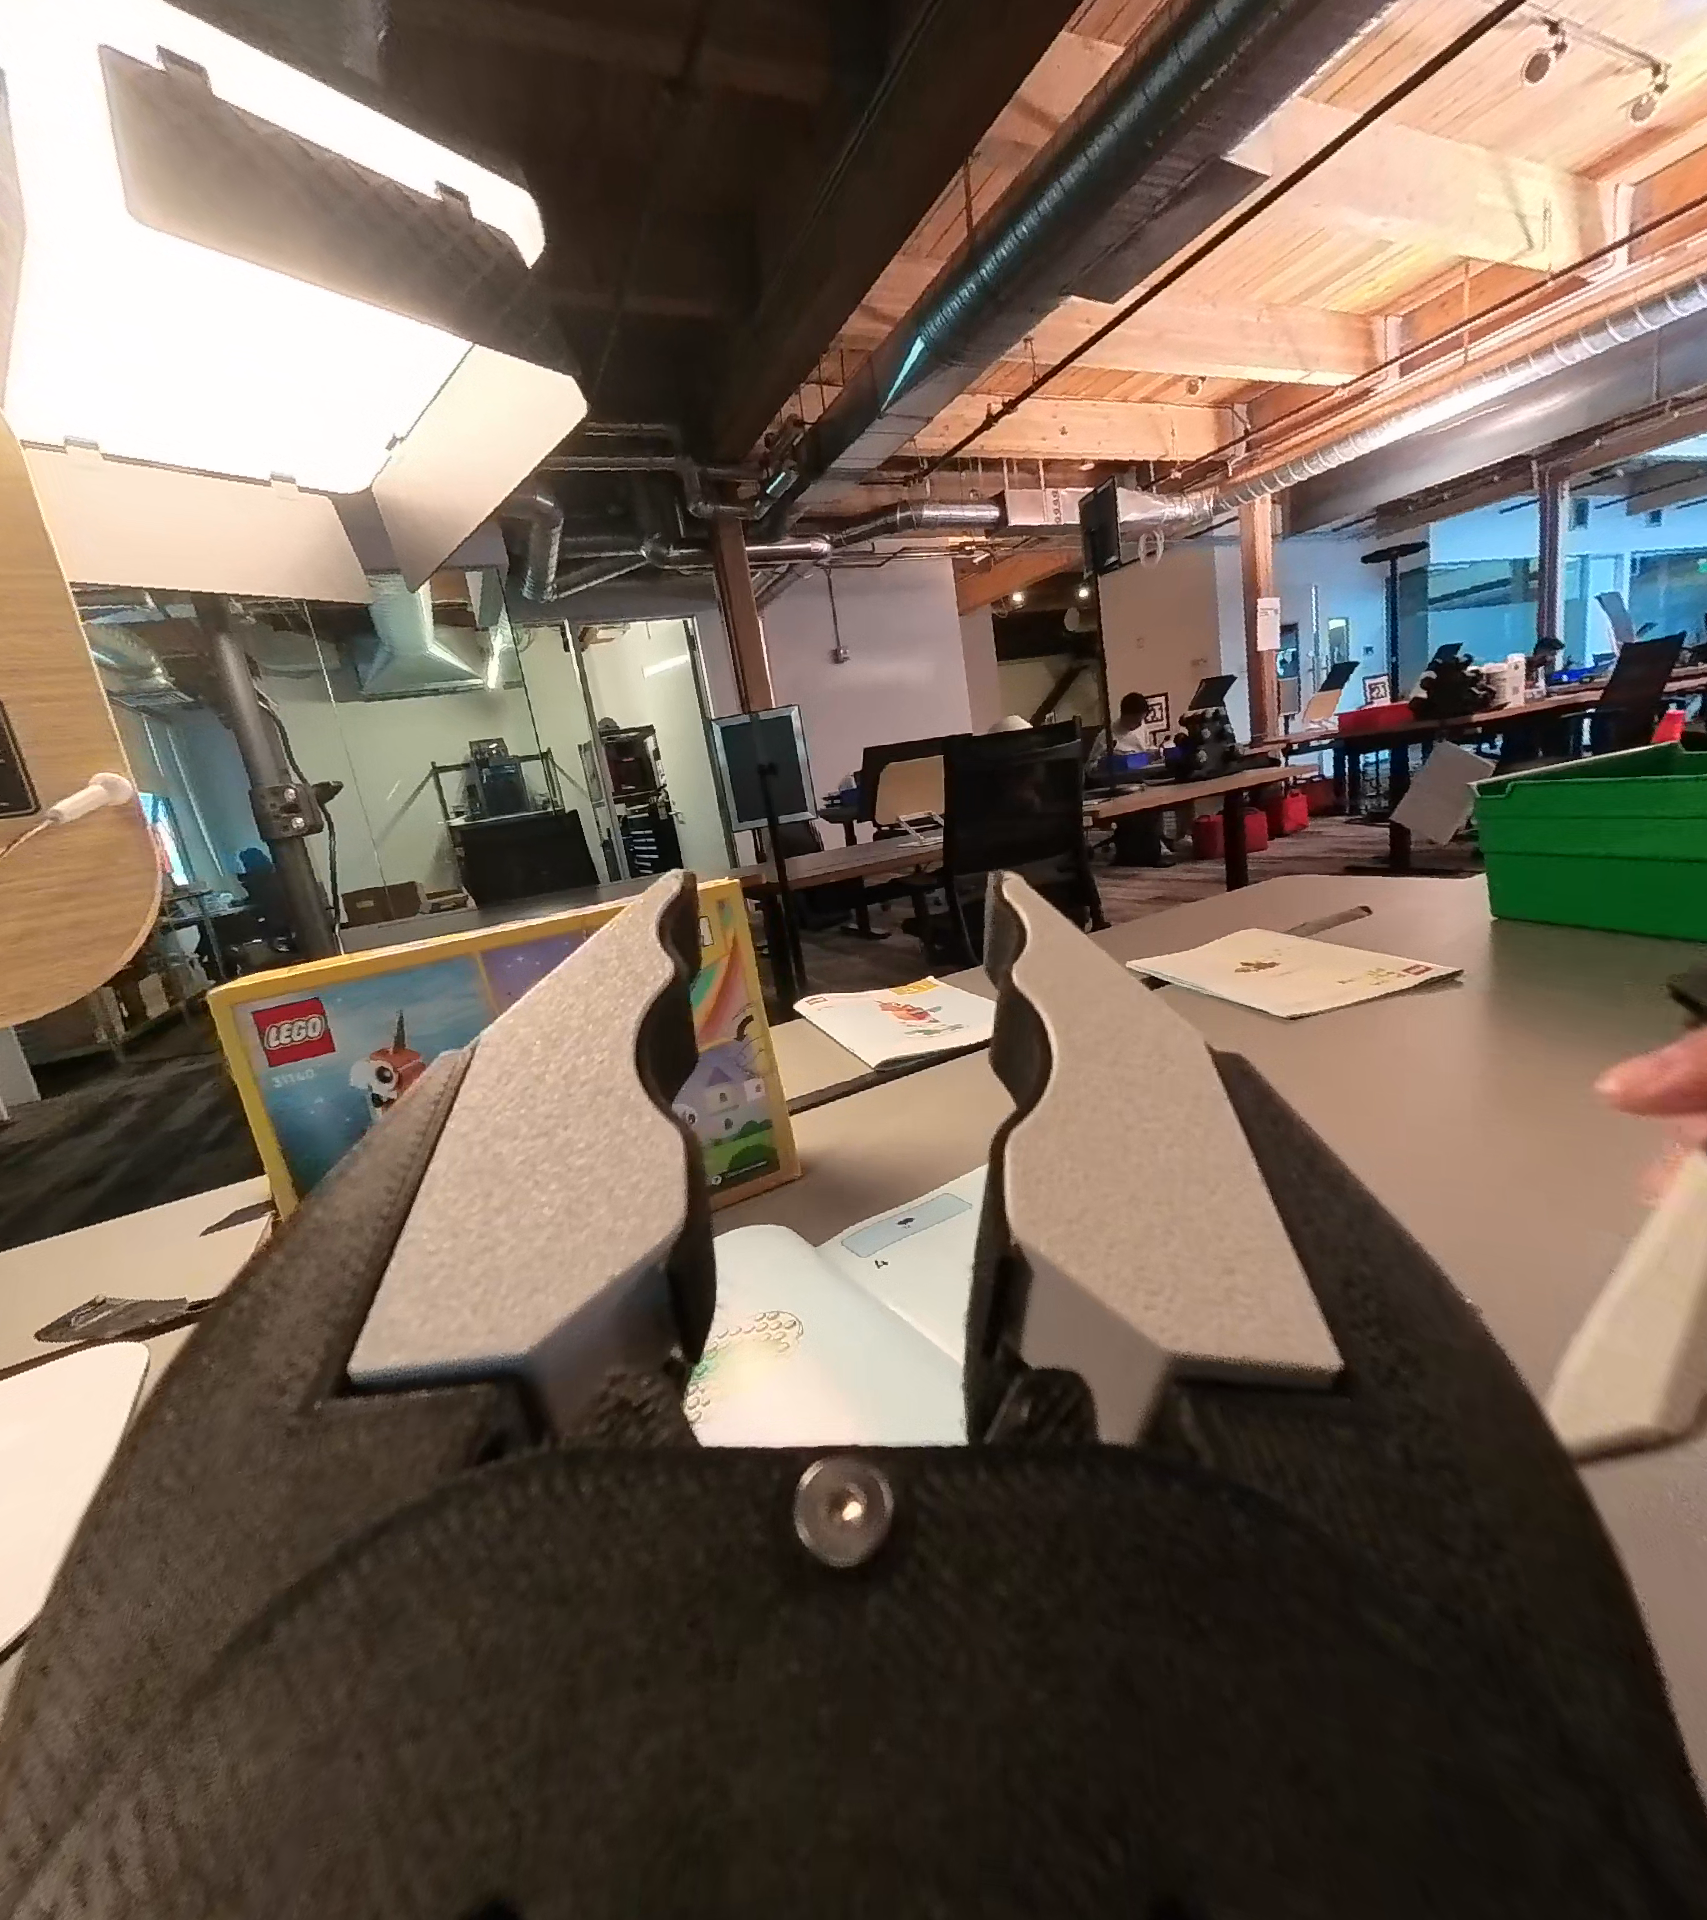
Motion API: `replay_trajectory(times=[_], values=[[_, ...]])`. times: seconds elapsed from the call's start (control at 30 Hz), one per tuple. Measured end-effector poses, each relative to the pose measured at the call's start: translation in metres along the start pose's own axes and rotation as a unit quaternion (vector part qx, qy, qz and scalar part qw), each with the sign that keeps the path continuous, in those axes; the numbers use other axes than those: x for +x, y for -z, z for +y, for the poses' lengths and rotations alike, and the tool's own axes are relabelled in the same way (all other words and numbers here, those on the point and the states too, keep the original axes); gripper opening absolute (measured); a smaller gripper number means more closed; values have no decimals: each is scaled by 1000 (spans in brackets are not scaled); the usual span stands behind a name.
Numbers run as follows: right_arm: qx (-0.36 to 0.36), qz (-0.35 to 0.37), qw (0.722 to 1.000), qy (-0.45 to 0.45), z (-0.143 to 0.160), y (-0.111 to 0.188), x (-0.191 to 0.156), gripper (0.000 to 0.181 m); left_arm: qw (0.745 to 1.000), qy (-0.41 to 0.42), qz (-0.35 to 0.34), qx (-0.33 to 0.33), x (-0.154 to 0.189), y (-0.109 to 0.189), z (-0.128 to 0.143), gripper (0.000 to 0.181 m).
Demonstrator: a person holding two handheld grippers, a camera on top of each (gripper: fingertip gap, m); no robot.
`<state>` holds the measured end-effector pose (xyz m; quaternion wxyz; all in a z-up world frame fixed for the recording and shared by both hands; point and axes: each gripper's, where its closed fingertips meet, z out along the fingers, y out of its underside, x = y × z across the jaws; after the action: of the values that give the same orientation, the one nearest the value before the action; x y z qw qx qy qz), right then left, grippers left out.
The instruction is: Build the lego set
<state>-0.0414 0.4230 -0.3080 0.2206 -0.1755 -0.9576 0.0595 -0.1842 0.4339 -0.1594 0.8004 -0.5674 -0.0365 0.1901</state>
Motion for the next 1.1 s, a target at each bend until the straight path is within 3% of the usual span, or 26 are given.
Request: replay_trajectory(times=[0.17,0.27,0.33,0.43,0.5,0.53,0.63,0.77,1.1], values=[[51,121,986,-102,-4,-5,43,79,1000,7,-4,0,-3,0,0,54],[142,214,941,-222,2,8,85,78,1000,9,-8,2,-5,0,0,54],[224,279,879,-315,14,24,119,77,1000,11,-10,1,-7,0,0,54],[331,387,752,-419,41,55,162,75,1000,7,-11,2,-7,0,-1,53],[358,452,682,-451,64,65,175,72,1000,1,-10,1,-7,0,0,53],[359,475,661,-457,72,65,177,71,1000,-1,-9,0,-6,0,0,53],[337,522,652,-434,78,61,178,66,1000,-13,-3,0,-2,1,0,54],[343,545,663,-382,65,71,175,62,1000,-27,8,-4,6,1,2,54],[352,534,674,-370,58,68,173,57,991,-118,64,21,48,13,-17,55]])
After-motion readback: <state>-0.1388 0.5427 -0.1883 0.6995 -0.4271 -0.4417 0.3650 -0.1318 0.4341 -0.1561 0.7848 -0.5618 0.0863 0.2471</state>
